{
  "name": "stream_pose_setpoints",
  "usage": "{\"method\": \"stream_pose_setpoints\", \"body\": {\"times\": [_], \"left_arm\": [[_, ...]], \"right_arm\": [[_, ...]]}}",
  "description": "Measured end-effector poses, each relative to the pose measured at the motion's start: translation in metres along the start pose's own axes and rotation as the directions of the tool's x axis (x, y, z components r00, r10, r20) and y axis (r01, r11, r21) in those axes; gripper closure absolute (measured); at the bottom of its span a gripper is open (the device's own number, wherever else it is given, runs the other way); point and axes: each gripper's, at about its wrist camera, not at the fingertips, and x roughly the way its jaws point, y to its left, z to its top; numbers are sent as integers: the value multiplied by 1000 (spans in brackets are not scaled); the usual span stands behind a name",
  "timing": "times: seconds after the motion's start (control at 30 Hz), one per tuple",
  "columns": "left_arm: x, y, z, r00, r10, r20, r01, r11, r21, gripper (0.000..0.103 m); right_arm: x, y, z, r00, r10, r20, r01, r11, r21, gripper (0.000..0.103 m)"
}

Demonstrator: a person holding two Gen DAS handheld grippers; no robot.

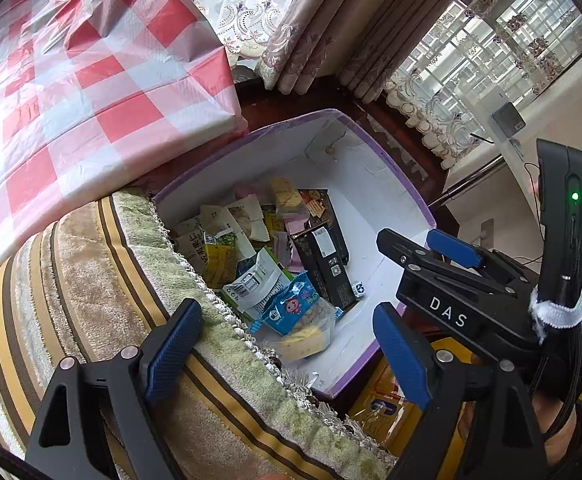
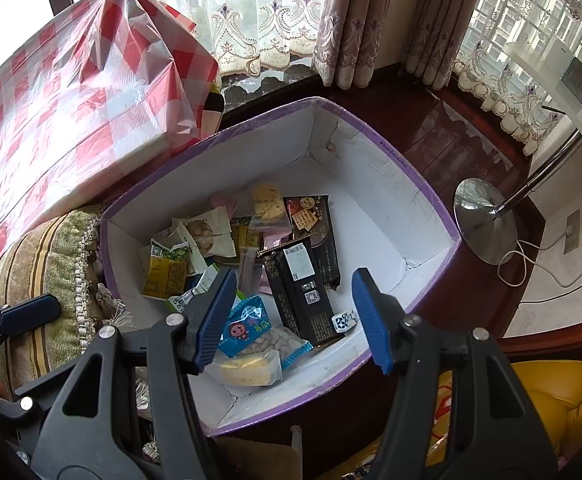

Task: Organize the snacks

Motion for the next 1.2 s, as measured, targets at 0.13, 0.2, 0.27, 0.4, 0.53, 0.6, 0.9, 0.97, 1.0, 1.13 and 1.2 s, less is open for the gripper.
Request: {"method": "stream_pose_setpoints", "body": {"times": [0.13, 0.2, 0.27, 0.4, 0.53, 0.6, 0.9, 0.97, 1.0, 1.13, 1.2], "left_arm": [[0, 0, 0, 1000, 0, 0, 0, 1000, 0, 15], [0, 0, 0, 1000, 0, 0, 0, 1000, 0, 15], [0, 0, 0, 1000, 0, 0, 0, 1000, 0, 15], [0, 0, 0, 1000, 0, 0, 0, 1000, 0, 15], [0, 0, 0, 1000, 0, 0, 0, 1000, 0, 15], [0, 0, 0, 1000, 0, 0, 0, 1000, -1, 15], [0, 0, 0, 1000, 0, 0, 0, 1000, 0, 15], [0, 0, 0, 1000, 0, 0, 0, 1000, -1, 14], [0, 0, 0, 1000, 0, 0, 0, 1000, 0, 14], [1, 0, 0, 1000, 0, 0, 0, 1000, 0, 14], [1, 0, 0, 1000, -1, 0, 1, 1000, -1, 14]], "right_arm": [[1, 1, 0, 1000, 2, -1, -2, 1000, -1, 40], [1, 1, 0, 1000, 1, -1, -1, 1000, -2, 39], [1, 1, 0, 1000, 1, -3, -1, 1000, -2, 39], [1, 1, 0, 1000, 3, -3, -3, 1000, -2, 39], [0, 1, -1, 1000, 3, -2, -3, 1000, -2, 39], [0, 0, 0, 1000, 4, -1, -4, 1000, -3, 39], [-2, -2, 0, 1000, 8, -1, -8, 1000, -3, 39], [-1, -2, 0, 1000, 8, -1, -8, 1000, -1, 39], [-1, -3, 0, 1000, 9, -2, -9, 1000, -2, 39], [-1, -3, 0, 1000, 8, -1, -8, 1000, -2, 39], [-1, -2, 0, 1000, 8, -1, -8, 1000, -3, 39]]}}
